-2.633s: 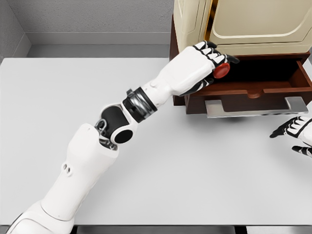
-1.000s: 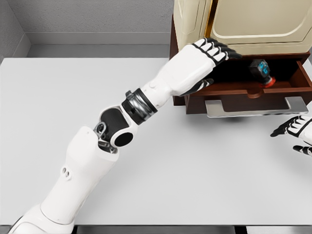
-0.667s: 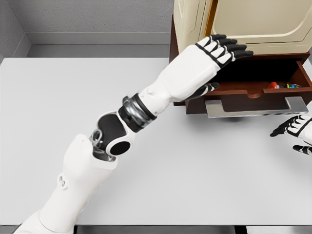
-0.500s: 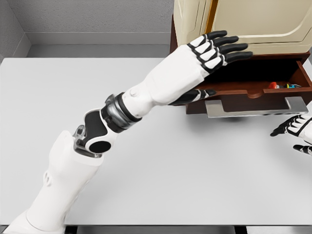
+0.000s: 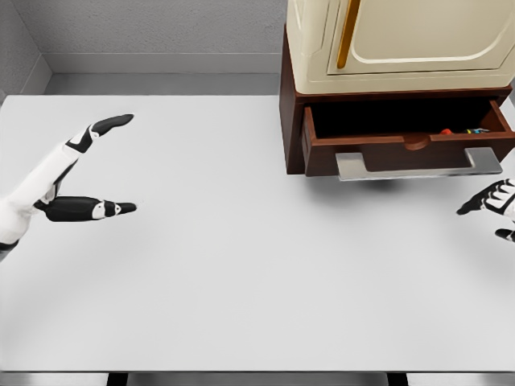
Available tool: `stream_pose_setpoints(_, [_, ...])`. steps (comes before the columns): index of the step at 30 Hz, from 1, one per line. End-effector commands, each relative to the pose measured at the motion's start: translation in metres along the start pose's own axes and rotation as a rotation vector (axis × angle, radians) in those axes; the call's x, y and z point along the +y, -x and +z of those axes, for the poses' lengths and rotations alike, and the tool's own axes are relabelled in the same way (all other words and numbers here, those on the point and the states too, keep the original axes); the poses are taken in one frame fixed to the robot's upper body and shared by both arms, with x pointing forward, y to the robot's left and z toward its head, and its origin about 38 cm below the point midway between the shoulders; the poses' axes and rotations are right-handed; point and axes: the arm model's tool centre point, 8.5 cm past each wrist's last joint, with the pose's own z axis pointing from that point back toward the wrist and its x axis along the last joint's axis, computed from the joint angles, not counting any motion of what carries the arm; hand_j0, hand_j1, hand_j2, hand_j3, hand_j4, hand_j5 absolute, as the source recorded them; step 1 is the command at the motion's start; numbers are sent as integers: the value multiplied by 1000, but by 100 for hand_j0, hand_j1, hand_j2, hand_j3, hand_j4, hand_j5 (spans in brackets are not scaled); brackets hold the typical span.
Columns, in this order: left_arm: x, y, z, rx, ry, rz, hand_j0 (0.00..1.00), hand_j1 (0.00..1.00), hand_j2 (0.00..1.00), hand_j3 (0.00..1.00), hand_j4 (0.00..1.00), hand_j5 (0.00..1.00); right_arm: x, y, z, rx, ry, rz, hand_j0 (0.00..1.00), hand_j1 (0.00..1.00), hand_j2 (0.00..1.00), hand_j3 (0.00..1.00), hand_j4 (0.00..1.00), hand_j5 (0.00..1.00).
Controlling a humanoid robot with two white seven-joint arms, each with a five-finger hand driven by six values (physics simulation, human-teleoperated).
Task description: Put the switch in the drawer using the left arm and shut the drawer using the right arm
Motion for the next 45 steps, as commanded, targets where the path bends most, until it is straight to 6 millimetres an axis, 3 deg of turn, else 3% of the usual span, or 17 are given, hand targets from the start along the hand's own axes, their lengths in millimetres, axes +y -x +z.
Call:
stream_pose_setpoints(1, [19, 7, 11, 47, 4, -10, 100, 100, 100, 100, 100, 100, -4, 2, 1, 2, 0, -3, 73, 73, 73, 73, 73, 73])
stream_pose_setpoints(4, [40, 54, 46, 245, 26, -193, 100, 100, 100, 100, 100, 100, -6, 2, 0, 0, 6, -7, 73, 73, 73, 73, 73, 73])
stream_pose_setpoints(6, [27, 85, 70, 357, 58, -144, 100, 100, 100, 100, 100, 100, -8, 1, -1, -3, 8, -3, 73, 73, 73, 73, 73, 73])
stream_pose_setpoints(7, [24, 90, 72, 368, 52, -121, 100, 100, 100, 100, 100, 100, -10, 1, -1, -5, 6, 2, 73, 73, 73, 73, 73, 73])
stream_pose_setpoints(9, [15, 91, 72, 365, 107, -89, 100, 100, 100, 100, 100, 100, -14, 2, -1, -6, 1, 7, 73, 73, 73, 73, 73, 73])
stream_pose_setpoints(21, [9, 86, 81, 322, 140, 63, 100, 100, 100, 100, 100, 100, -17, -1, -3, -17, 14, 5, 73, 73, 73, 73, 73, 73])
stream_pose_setpoints(24, [8, 86, 82, 321, 134, 70, 100, 100, 100, 100, 100, 100, -18, -17, -11, -70, 28, 1, 73, 73, 73, 73, 73, 73])
stream_pose_setpoints(45, [-5, 80, 84, 310, 166, 91, 100, 100, 100, 100, 100, 100, -34, -17, -14, -75, 74, 30, 73, 73, 73, 73, 73, 73])
